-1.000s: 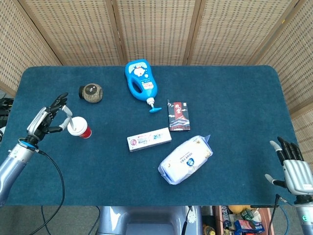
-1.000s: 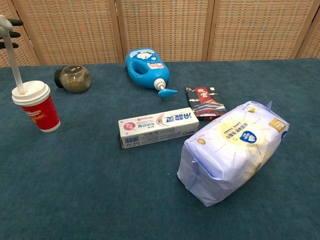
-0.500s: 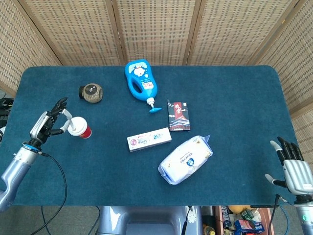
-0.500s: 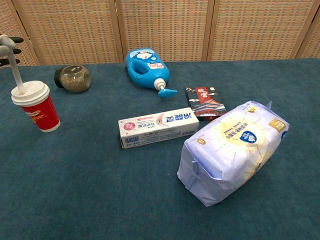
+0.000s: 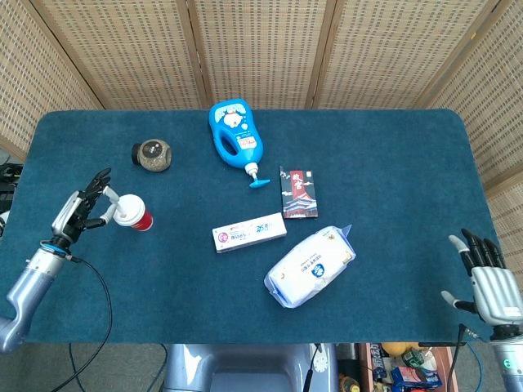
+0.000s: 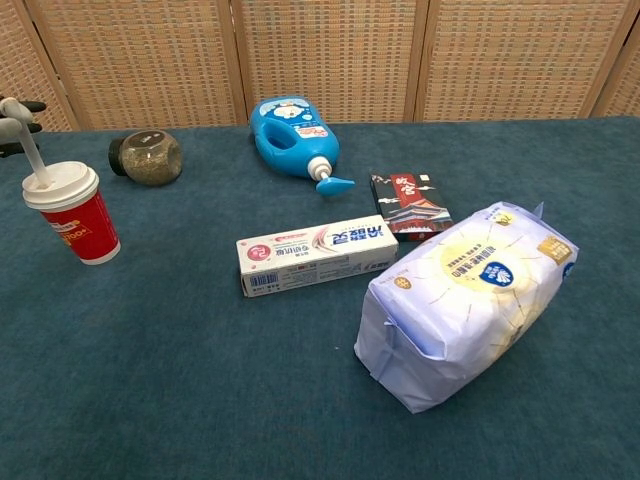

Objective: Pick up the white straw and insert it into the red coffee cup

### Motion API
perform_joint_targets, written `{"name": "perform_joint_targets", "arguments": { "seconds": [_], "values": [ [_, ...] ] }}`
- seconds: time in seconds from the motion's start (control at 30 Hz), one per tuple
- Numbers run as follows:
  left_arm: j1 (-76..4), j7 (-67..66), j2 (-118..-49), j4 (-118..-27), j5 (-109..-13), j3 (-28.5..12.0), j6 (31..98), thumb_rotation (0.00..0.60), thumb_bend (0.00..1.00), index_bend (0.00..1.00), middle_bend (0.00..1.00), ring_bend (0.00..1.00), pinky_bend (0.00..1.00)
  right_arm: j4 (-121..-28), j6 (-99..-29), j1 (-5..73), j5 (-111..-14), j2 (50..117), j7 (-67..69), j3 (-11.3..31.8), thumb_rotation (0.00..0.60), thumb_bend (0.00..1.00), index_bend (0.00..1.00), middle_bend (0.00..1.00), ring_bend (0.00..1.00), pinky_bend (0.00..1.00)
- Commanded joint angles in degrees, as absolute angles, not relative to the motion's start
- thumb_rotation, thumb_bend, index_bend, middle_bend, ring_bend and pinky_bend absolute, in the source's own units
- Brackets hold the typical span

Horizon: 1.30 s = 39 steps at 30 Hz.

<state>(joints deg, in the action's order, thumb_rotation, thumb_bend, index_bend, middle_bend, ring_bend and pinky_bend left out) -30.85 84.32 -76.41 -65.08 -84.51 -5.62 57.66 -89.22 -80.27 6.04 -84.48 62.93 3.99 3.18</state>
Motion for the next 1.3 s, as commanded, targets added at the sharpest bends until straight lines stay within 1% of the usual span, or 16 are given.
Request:
{"name": "perform_joint_targets", "arguments": {
  "seconds": [0.03, 0.07, 0.23, 0.33, 0.37, 0.57, 0.67, 0.73, 0.77, 0.87, 0.9, 0.93, 1.0, 1.03, 1.17, 1.3],
  "values": [
    [-31.00, 84.87, -76.93, -64.31, -85.13, -5.11, 57.49, 0.600, 0.47, 0.50, 0.00, 0.00, 0.00, -89.19, -80.20, 6.06, -84.43, 62.98, 3.91, 3.17, 0.600, 0.00, 0.00, 0.00, 0.00, 0.00],
    [-31.05, 85.14, -77.06, -63.99, -85.36, -4.97, 57.55, 0.600, 0.47, 0.46, 0.00, 0.00, 0.00, -89.18, -80.16, 6.07, -84.38, 62.99, 3.88, 3.18, 0.600, 0.00, 0.00, 0.00, 0.00, 0.00],
    [-31.01, 85.08, -77.52, -62.76, -86.21, -4.33, 58.13, 0.600, 0.47, 0.16, 0.00, 0.00, 0.00, -89.16, -80.12, 6.09, -84.29, 63.01, 3.80, 3.21, 0.600, 0.00, 0.00, 0.00, 0.00, 0.00],
    [-30.79, 85.91, -77.47, -62.14, -87.25, -3.63, 59.08, 0.600, 0.47, 0.03, 0.00, 0.00, 0.00, -89.18, -80.07, 6.11, -84.32, 63.01, 3.88, 3.18, 0.600, 0.00, 0.00, 0.00, 0.00, 0.00],
    [-30.65, 86.11, -77.49, -62.00, -87.35, -3.58, 59.45, 0.600, 0.47, 0.01, 0.00, 0.00, 0.00, -89.20, -80.08, 6.11, -84.34, 62.99, 3.91, 3.17, 0.600, 0.00, 0.00, 0.00, 0.00, 0.00],
    [-28.75, 87.06, -76.24, -62.29, -87.94, -3.78, 64.64, 0.600, 0.39, 0.00, 0.00, 0.00, 0.00, -89.35, -80.44, 5.98, -84.56, 62.81, 4.14, 3.15, 0.600, 0.00, 0.00, 0.00, 0.00, 0.00],
    [-27.62, 85.88, -74.42, -63.58, -88.14, -3.89, 67.22, 0.600, 0.29, 0.00, 0.00, 0.00, 0.00, -89.68, -80.65, 5.94, -84.72, 62.49, 4.41, 3.20, 0.600, 0.00, 0.00, 0.00, 0.00, 0.00],
    [-26.98, 83.41, -72.47, -64.63, -88.74, -3.35, 68.20, 0.600, 0.22, 0.00, 0.00, 0.00, 0.00, -89.68, -80.83, 5.84, -84.90, 62.41, 4.58, 3.11, 0.600, 0.00, 0.00, 0.00, 0.00, 0.00],
    [-26.69, 80.97, -71.02, -65.60, -89.21, -2.82, 68.41, 0.600, 0.20, 0.00, 0.00, 0.00, 0.00, -89.73, -81.00, 5.78, -85.06, 62.39, 4.64, 3.06, 0.600, 0.00, 0.00, 0.00, 0.00, 0.00],
    [-25.30, 70.52, -66.38, -70.22, -89.17, -1.96, 69.33, 0.600, 0.17, 0.00, 0.00, 0.00, 0.00, -89.94, -81.46, 5.62, -85.48, 62.20, 4.82, 2.98, 0.600, 0.00, 0.00, 0.00, 0.00, 0.00],
    [-23.30, 59.85, -63.85, -71.52, -88.11, -1.88, 71.51, 0.600, 0.16, 0.00, 0.00, 0.00, 0.00, -90.23, -82.01, 5.48, -85.90, 62.06, 4.95, 2.97, 0.600, 0.00, 0.00, 0.00, 0.00, 0.00],
    [-20.87, 49.96, -62.93, -73.87, -86.70, -1.72, 74.10, 0.600, 0.16, 0.00, 0.00, 0.00, 0.00, -90.39, -82.36, 5.37, -86.19, 61.96, 5.01, 2.93, 0.600, 0.00, 0.00, 0.00, 0.00, 0.00],
    [-17.23, 34.36, -62.26, -79.97, -83.24, -2.23, 78.48, 0.600, 0.16, 0.00, 0.00, 0.00, 0.00, -90.46, -82.67, 5.26, -86.45, 61.89, 5.03, 2.86, 0.600, 0.00, 0.00, 0.00, 0.00, 0.00],
    [-15.76, 28.93, -62.16, -82.23, -82.12, -2.24, 80.38, 0.600, 0.16, 0.00, 0.00, 0.00, 0.00, -90.52, -82.85, 5.20, -86.56, 61.87, 4.92, 2.85, 0.600, 0.00, 0.00, 0.00, 0.00, 0.00],
    [-11.30, 17.67, -61.72, -89.31, -80.24, -1.54, 85.74, 0.600, 0.16, 0.00, 0.00, 0.00, 0.00, -90.75, -83.71, 4.92, -87.09, 61.86, 4.46, 2.81, 0.600, 0.00, 0.00, 0.00, 0.00, 0.00],
    [-8.59, 5.73, -61.03, -94.00, -81.96, 0.32, 89.16, 0.600, 0.16, 0.00, 0.00, 0.00, 0.00, -91.04, -84.61, 4.69, -88.09, 61.72, 4.23, 2.62, 0.600, 0.00, 0.00, 0.00, 0.00, 0.00]
  ]
}}
